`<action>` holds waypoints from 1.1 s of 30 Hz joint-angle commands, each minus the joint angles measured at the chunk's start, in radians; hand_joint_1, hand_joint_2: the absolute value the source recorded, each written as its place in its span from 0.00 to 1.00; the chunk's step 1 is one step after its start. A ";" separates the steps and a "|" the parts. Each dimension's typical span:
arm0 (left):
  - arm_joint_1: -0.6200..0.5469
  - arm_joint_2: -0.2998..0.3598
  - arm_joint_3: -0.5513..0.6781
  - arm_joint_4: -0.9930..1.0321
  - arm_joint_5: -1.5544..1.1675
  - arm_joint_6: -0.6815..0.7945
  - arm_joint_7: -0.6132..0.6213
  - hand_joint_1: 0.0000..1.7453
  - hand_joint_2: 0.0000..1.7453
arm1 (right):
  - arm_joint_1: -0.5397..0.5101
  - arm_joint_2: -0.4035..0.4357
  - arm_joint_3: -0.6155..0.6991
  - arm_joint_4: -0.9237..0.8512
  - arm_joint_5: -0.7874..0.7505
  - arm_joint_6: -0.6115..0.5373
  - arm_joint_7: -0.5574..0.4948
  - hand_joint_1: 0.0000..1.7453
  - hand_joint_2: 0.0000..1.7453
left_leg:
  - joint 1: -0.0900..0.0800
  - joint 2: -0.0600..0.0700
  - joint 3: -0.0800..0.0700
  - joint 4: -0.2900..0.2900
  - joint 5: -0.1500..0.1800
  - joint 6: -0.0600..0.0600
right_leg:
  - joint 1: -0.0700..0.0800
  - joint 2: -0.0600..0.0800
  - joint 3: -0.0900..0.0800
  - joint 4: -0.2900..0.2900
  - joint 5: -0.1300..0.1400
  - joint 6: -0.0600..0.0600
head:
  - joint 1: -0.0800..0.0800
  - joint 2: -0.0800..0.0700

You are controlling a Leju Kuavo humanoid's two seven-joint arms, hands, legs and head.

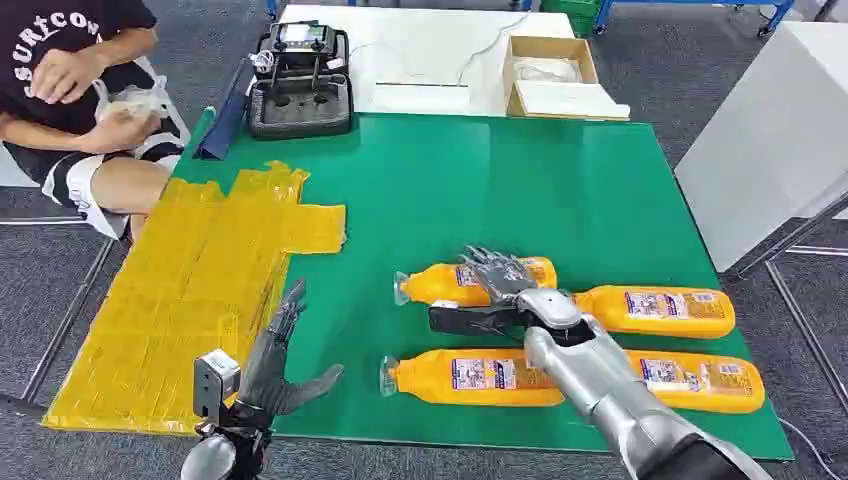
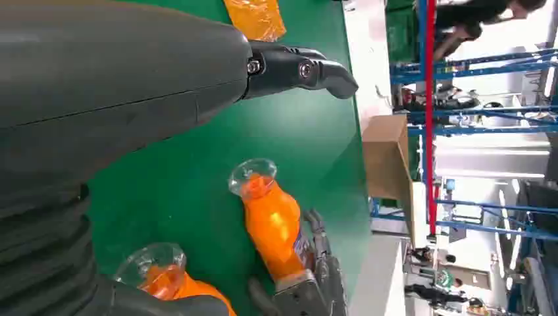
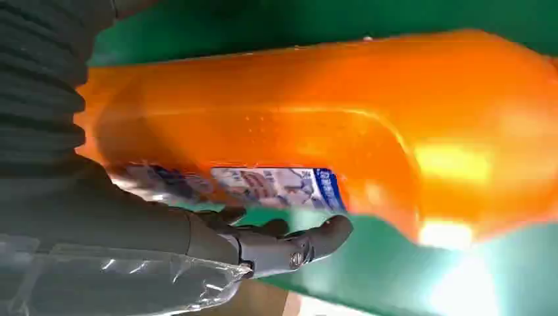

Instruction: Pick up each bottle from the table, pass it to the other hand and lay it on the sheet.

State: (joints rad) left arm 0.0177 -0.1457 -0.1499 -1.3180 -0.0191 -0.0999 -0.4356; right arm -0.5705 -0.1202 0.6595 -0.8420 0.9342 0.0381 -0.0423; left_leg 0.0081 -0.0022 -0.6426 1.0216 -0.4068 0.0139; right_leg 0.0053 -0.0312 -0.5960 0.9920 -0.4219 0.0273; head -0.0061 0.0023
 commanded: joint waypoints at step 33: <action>-0.007 -0.001 0.046 0.092 -0.006 0.031 0.006 0.00 1.00 | -0.045 -0.162 0.086 -0.015 0.018 0.019 0.055 1.00 1.00 | -0.002 0.001 0.002 -0.001 0.000 0.000 | -0.001 0.002 0.002 0.000 0.000 0.001 | 0.000 0.000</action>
State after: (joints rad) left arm 0.0316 -0.1396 -0.1163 -1.2863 -0.0256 -0.0740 -0.4360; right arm -0.6055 -0.3124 0.7443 -0.8850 0.9537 0.1018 0.0214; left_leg 0.0074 -0.0029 -0.6428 1.0218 -0.4068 0.0140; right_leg 0.0053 -0.0321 -0.5961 0.9920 -0.4218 0.0274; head -0.0061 0.0023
